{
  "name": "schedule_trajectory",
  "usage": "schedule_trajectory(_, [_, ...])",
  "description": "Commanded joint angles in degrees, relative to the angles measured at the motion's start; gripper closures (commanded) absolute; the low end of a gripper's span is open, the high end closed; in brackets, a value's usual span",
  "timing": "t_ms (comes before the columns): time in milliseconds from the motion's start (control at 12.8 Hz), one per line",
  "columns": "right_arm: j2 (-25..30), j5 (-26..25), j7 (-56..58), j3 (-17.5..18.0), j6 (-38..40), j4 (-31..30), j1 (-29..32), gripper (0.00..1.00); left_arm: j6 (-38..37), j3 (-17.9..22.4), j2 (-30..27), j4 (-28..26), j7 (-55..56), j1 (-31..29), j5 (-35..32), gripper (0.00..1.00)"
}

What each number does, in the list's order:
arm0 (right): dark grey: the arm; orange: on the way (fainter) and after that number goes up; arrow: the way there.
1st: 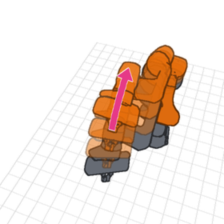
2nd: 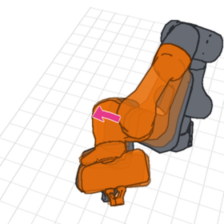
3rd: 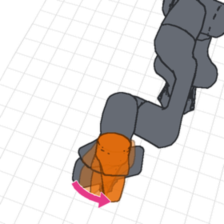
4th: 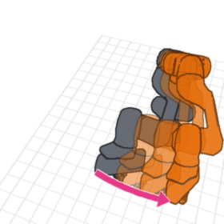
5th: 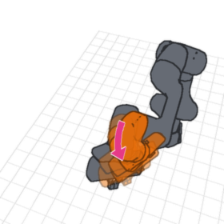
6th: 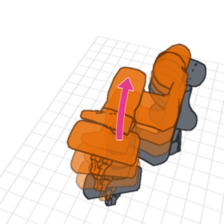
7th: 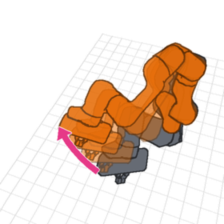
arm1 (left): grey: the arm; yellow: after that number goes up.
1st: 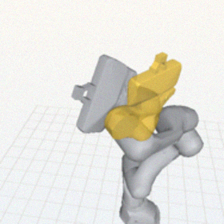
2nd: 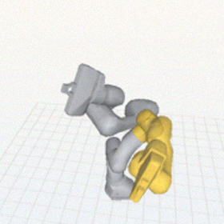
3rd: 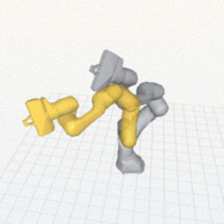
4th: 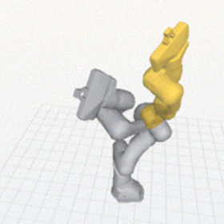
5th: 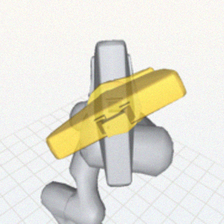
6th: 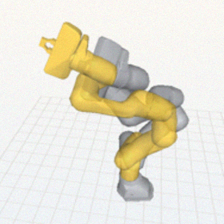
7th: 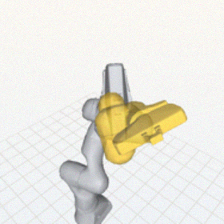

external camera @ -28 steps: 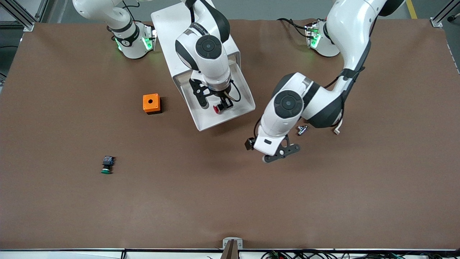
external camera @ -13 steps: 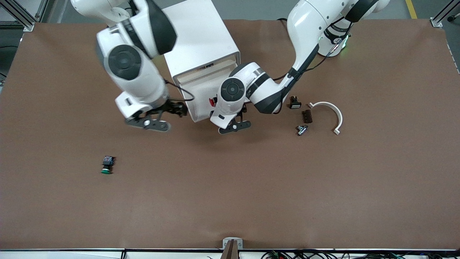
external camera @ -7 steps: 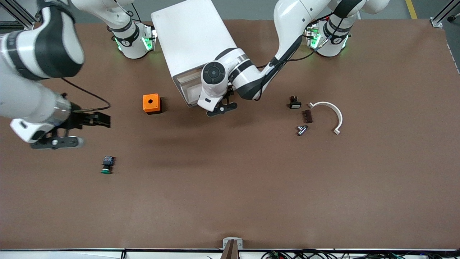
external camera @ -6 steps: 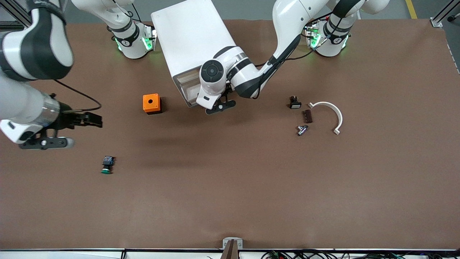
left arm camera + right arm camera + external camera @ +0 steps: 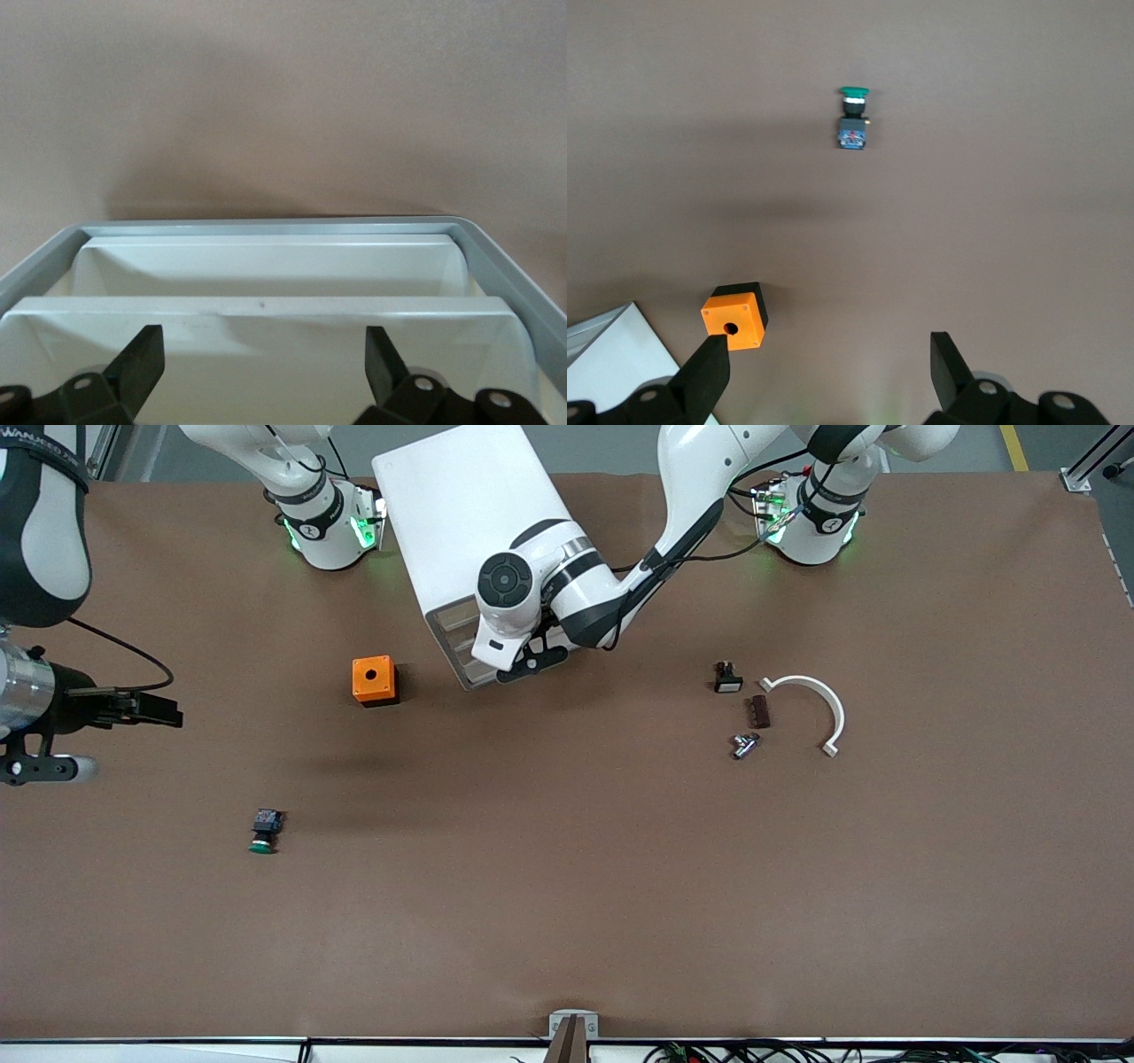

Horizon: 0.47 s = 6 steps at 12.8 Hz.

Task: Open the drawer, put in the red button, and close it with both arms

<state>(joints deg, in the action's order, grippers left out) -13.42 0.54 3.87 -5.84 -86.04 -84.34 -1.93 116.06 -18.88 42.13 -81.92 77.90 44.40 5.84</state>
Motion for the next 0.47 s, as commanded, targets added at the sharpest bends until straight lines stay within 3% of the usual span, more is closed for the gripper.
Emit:
schedule_trajectory(0, [1.20, -1.06, 0.35, 1.35, 0.43, -0.12, 1.49, 0.00, -0.58, 0.85, -1.17, -0.17, 0.58, -1.24, 0.75, 0.00])
schedule_trajectory(234, [0.94, -1.33, 0.35, 1.27, 0.17, -0.03, 1.57, 0.00, -1.19, 3.14, -4.32, 0.09, 0.50, -8.34, -1.61, 0.00])
schedule_trajectory(390, [0.85, -1.24, -0.35, 1.27, 0.25, 0.93, 1.66, 0.00, -8.01, 3.41, -9.24, 0.09, 0.23, -13.26, -6.52, 0.00])
